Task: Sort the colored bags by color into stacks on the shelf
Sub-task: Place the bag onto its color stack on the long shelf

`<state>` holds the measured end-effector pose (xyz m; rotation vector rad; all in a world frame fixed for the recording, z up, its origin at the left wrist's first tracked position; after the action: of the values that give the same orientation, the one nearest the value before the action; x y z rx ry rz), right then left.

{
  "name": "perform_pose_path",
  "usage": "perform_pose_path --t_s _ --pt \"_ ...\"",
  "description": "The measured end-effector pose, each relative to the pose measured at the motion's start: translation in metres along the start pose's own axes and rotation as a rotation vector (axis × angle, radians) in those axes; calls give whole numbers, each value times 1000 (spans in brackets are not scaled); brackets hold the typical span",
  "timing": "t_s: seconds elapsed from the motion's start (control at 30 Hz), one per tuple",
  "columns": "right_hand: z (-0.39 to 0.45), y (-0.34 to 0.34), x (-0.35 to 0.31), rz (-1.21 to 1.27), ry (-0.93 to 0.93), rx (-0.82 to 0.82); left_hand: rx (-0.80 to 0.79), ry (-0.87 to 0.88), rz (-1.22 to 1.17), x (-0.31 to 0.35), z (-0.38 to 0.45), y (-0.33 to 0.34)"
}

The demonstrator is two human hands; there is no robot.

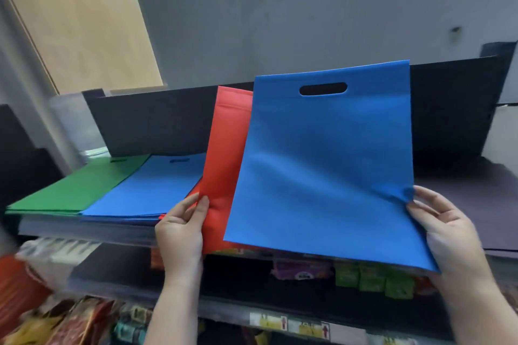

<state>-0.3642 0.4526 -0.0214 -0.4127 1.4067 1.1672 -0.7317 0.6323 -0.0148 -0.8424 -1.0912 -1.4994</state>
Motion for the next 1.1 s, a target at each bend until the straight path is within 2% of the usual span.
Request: perform_pose_path --t_s 0.27,0.37,0.53,0.67,0.8,0.87,0.9,0.93,1.0,1.03,1.1 --pt "57 75 20 54 -14 -94 -53 -67 180 -20 66 -22" --pt "79 91 23 72 -19 -106 -26 -71 306 -26 85 -25" --pt "111 120 33 141 25 -156 -70 -145 479 -42 112 -20" --pt "124 142 47 173 69 -190 -94 -155 730 -48 130 -23" --pt "128 165 58 198 85 -200 -143 -173 827 -52 140 -33" --pt "130 178 63 197 79 -202 -145 -128 844 -42 149 -39" --pt "131 184 66 187 71 -200 -128 -112 787 -36 155 -45" --pt "132 190 69 172 62 -199 -103 -132 634 -32 161 -55" --pt "132 205 77 135 44 -195 -116 -258 86 -30 172 -67" --pt "132 213 81 117 31 -185 -174 -309 -146 -27 176 -67" --pt "129 230 91 79 7 -158 -319 -385 -380 -17 185 -72"
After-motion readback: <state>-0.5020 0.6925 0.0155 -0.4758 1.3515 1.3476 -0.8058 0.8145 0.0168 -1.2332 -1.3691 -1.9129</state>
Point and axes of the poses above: each hand's wrist, its own z-axis towards the middle knuckle, its own y-axis out of the palm, x = y × z, the point moved 9 cm from there along z, towards the middle knuckle, and after that the axes turned 12 degrees about -x, right-handed, at the moved point
